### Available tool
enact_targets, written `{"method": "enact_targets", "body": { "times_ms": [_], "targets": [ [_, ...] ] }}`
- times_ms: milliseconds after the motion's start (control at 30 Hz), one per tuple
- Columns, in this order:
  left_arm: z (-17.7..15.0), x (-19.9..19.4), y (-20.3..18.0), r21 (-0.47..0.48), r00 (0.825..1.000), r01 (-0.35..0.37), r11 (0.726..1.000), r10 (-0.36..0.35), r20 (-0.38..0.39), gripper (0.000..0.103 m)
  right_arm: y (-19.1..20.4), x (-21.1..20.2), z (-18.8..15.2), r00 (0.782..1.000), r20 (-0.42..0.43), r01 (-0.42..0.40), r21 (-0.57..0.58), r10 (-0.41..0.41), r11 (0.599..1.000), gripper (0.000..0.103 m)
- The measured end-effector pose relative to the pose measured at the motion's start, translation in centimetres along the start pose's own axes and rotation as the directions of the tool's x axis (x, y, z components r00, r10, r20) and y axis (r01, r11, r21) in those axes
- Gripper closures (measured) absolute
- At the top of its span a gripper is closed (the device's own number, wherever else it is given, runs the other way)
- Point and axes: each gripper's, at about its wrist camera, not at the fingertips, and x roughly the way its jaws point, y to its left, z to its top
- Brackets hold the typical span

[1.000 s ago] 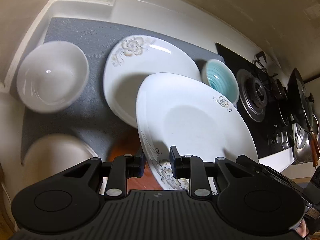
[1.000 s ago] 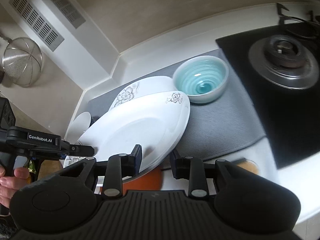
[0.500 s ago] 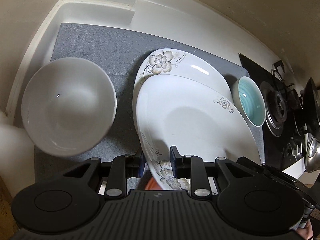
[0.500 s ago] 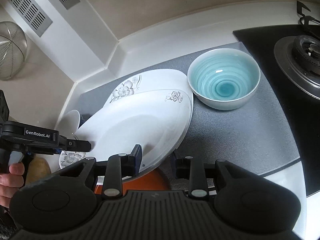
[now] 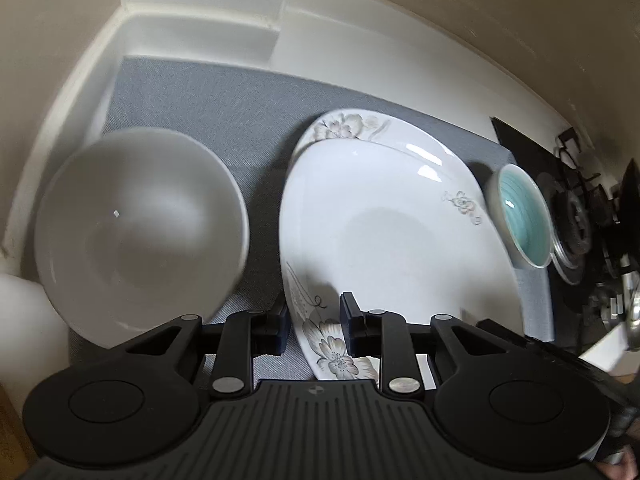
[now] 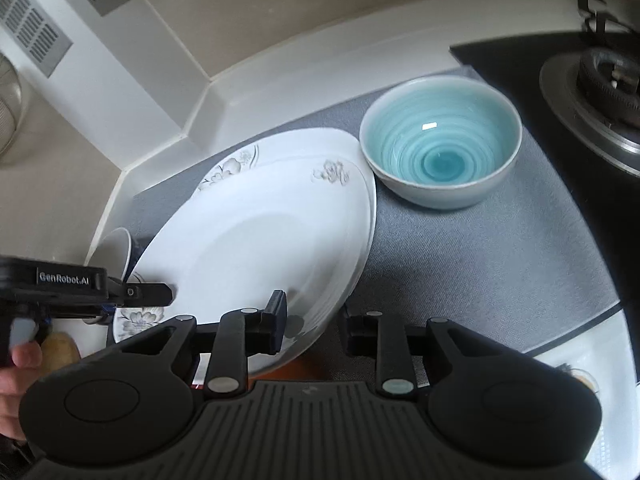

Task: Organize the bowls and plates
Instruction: 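Lift the oval plate with both grippers and lower it onto the white square plate, then open both grippers and move them to the brown round plate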

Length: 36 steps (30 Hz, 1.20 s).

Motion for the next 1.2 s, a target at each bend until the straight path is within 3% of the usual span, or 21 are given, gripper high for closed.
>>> {"method": "enact_targets", "body": {
  "times_ms": [67, 267, 533, 767, 867, 967, 1033, 1100, 1167, 1200],
  "targets": [
    [-0.5, -0.1, -0.2, 0.013, 1.0, -0.016, 1.0, 0.016, 0.012, 0.076, 0.2, 0.1, 0.2, 1.0, -0.009, 0.025, -0.027, -0.025, 0.999, 0.077],
    [-2.1, -2.6, 0.3, -0.018, 0.996, 0.034, 0.999, -0.032, 0.081, 0.075, 0.2, 0.5, 0.7, 0.998, -0.022, 0.059, -0.033, -0.06, 0.998, 0.075],
    [-2.9, -3.7, -1.4, 0.079, 0.992, 0.015, 0.997, -0.024, 0.121, 0.084, 1.1, -1.4, 0.1, 0.995, -0.043, 0.084, -0.043, -0.086, 0.996, 0.073],
    [-1.4, -2.7, 0.0, -0.018, 0.992, 0.052, 0.999, -0.049, 0.116, 0.085, -0.1, -1.2, 0.9, 0.997, -0.032, 0.076, 0.015, -0.075, 0.997, 0.085],
    [-0.6, -2.2, 0.9, -0.051, 0.993, 0.051, 0.997, -0.045, 0.11, 0.085, -0.6, -0.9, 1.1, 0.995, -0.038, 0.095, 0.05, -0.093, 0.994, 0.081],
    [-0.3, -0.9, 2.2, -0.126, 0.994, 0.074, 0.989, -0.063, 0.086, 0.085, -1.7, -0.4, 1.3, 0.997, -0.049, 0.065, 0.136, -0.059, 0.989, 0.065],
    [-0.3, 0.1, 2.8, -0.163, 0.995, 0.086, 0.983, -0.076, 0.063, 0.087, -2.3, 0.4, 1.3, 0.997, -0.072, 0.034, 0.181, -0.021, 0.983, 0.063],
    [-0.4, 0.2, 2.2, -0.119, 0.997, 0.052, 0.991, -0.044, 0.07, 0.09, -3.0, 1.5, 1.2, 0.995, -0.097, 0.026, 0.21, -0.005, 0.977, 0.063],
    [-0.6, 0.3, 1.5, -0.077, 0.997, 0.034, 0.996, -0.029, 0.069, 0.089, -3.3, 2.0, 1.2, 0.996, -0.089, 0.003, 0.23, 0.018, 0.973, 0.069],
    [-0.7, 0.3, 1.5, -0.084, 0.997, 0.043, 0.996, -0.038, 0.063, 0.089, -3.1, 2.2, 1.4, 0.996, -0.081, -0.004, 0.225, 0.023, 0.974, 0.08]
  ]
}}
